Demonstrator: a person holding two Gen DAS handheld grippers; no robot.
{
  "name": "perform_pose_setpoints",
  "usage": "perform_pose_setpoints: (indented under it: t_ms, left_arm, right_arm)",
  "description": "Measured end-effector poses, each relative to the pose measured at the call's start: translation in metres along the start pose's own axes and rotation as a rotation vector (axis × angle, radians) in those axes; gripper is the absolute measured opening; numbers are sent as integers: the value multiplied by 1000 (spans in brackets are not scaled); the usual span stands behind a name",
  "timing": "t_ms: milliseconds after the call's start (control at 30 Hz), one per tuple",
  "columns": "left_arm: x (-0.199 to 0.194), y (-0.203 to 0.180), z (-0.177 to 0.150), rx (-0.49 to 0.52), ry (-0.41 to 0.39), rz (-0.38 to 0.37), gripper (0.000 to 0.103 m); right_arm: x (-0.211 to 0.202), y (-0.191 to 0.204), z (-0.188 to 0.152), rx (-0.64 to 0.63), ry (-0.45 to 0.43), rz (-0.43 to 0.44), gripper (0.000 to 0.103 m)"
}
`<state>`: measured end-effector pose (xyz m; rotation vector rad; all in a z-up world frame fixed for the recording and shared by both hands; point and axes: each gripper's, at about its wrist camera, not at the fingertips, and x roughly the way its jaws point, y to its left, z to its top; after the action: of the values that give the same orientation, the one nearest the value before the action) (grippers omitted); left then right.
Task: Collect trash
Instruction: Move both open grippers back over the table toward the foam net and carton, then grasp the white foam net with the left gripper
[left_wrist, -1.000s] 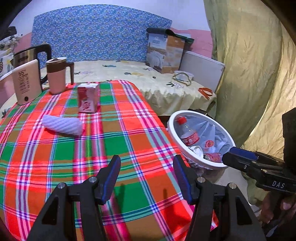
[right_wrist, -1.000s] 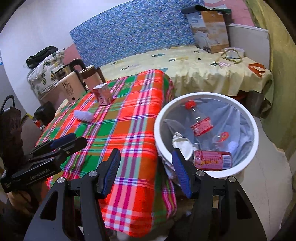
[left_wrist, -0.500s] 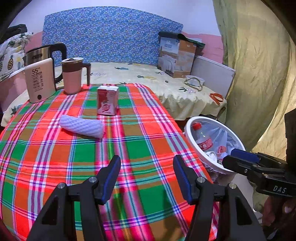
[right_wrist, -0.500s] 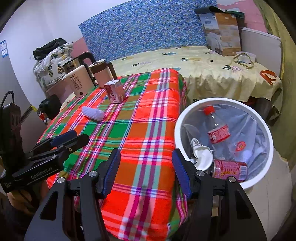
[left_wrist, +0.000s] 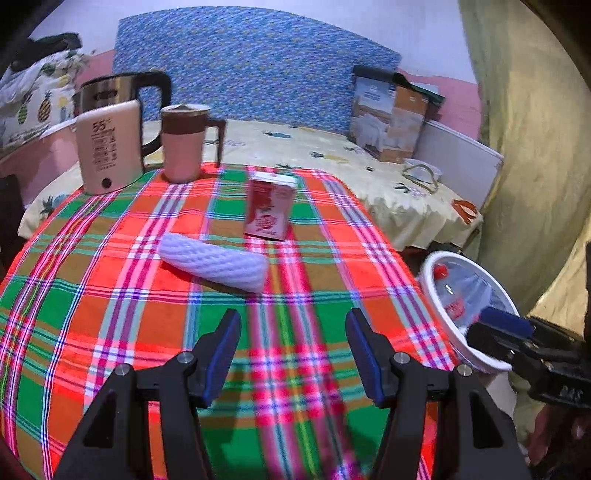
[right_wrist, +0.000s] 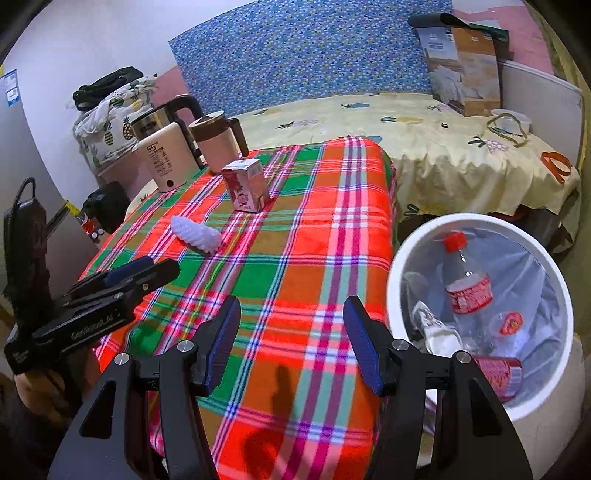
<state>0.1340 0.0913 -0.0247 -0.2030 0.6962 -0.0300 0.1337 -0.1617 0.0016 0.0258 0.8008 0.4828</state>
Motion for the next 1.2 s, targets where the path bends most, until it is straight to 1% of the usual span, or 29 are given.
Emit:
perform_pose_setpoints:
  t_ms: [233, 500, 600, 700, 767, 800, 833, 867, 933, 1033, 1200]
  left_arm:
    - [27, 25, 16, -116, 19, 46, 62]
    - [62, 41, 32, -230, 37, 109, 65]
    - [74, 43, 36, -248, 46, 127, 65]
    - [88, 45, 37, -253, 86, 154, 65]
    - [94, 49, 36, -264, 109, 155, 65]
    - [94, 50, 36, -258, 101, 154, 65]
    - [94, 50, 36, -249, 98, 158, 60]
    - [94, 51, 36, -238, 100, 172, 47]
    - [95, 55, 36, -226, 106, 199, 29]
    - [91, 64, 35, -235, 110, 160, 24]
    - [75, 71, 27, -221, 90, 134, 23]
  right_arm:
    - [14, 1, 9, -17, 3, 15, 60]
    - [30, 1, 20, -35, 17, 27, 60]
    - [35, 1, 22, -43, 24, 30, 60]
    - [39, 1, 25, -48, 33, 31, 60]
    - [41, 1, 26, -51, 36, 32, 60]
    - [42, 1, 26, -51, 38, 32, 60]
    - [43, 2, 26, -51, 40, 32, 60]
    - [44, 2, 27, -50, 43, 32, 60]
    - [45, 3, 27, -49, 48, 31, 60]
    - [47, 5, 30, -50, 53, 31, 60]
    - [52, 13, 38, -77, 51, 38, 60]
